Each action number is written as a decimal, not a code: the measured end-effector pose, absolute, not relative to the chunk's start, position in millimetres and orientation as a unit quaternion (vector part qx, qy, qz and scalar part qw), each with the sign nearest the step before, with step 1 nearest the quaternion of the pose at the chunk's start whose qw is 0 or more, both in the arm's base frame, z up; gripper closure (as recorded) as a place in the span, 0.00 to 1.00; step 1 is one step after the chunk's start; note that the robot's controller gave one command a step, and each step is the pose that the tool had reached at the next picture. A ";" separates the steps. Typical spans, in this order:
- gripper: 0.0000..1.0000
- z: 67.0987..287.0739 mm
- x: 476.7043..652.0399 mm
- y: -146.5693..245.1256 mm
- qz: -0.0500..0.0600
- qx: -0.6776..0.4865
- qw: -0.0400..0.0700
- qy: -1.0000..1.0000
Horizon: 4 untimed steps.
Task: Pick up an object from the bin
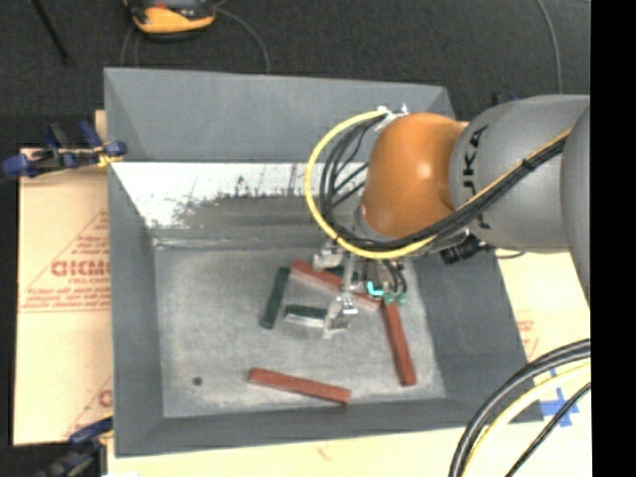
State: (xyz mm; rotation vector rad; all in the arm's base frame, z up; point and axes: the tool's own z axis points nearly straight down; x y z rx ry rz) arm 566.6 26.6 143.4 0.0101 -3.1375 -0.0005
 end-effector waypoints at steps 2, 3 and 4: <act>1.00 80.5 533.9 50.5 -0.001 -0.034 0.007 -0.999; 1.00 80.5 534.0 50.5 -0.001 -0.034 0.007 -0.999; 1.00 220.3 521.5 45.6 -0.001 -0.034 -0.002 -0.999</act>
Offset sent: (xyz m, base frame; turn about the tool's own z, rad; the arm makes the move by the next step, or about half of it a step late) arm -0.0332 0.0231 -0.0708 0.0771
